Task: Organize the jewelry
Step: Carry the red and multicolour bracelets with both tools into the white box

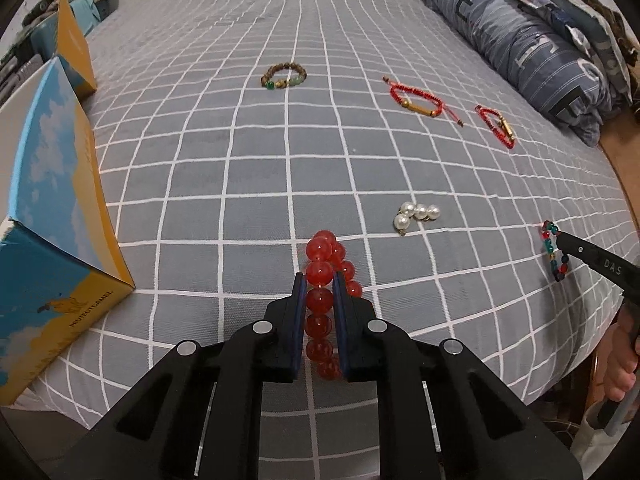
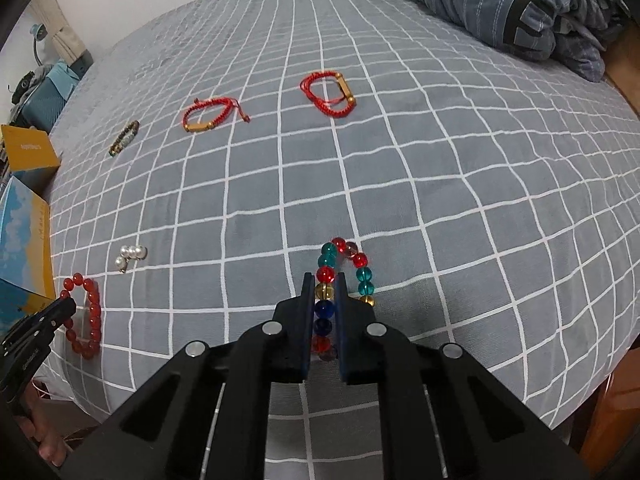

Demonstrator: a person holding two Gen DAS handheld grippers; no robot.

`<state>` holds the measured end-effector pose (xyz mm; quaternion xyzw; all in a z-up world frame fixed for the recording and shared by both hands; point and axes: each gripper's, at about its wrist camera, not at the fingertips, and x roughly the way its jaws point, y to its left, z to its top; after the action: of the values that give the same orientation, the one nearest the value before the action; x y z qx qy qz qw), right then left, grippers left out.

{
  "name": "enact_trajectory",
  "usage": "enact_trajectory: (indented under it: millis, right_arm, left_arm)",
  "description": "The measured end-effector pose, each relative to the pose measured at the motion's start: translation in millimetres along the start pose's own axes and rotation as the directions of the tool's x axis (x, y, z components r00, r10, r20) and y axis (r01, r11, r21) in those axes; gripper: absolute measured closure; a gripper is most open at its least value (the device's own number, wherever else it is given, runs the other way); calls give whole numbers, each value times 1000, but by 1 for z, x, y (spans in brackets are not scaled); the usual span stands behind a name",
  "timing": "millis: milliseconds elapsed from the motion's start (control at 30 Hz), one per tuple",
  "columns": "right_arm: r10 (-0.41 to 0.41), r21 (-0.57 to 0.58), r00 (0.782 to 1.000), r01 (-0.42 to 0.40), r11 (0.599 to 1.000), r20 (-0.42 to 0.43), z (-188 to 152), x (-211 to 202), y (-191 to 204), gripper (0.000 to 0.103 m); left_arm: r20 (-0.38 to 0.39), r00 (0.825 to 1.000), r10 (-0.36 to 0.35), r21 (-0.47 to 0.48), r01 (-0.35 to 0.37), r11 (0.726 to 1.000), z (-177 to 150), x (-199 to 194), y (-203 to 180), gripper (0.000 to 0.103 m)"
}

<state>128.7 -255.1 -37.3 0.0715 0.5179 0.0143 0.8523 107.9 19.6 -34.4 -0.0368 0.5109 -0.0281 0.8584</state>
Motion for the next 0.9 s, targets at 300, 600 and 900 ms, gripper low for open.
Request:
enact_trajectory:
  millis: [300, 600, 900]
  right_arm:
    - [5, 20, 997, -7, 1000, 83, 3, -17, -2, 94]
    - [16, -7, 991, -15, 1000, 132, 1, -30, 7, 94]
    - [29, -41, 984, -22, 999, 173, 0, -47, 22, 94]
  left_arm:
    - [36, 999, -12, 10, 11, 1000, 2, -15, -2, 90]
    - [79, 997, -11, 14, 10, 1000, 2, -31, -3, 90]
    - [141, 990, -16, 16, 14, 1000, 1, -56, -3, 90]
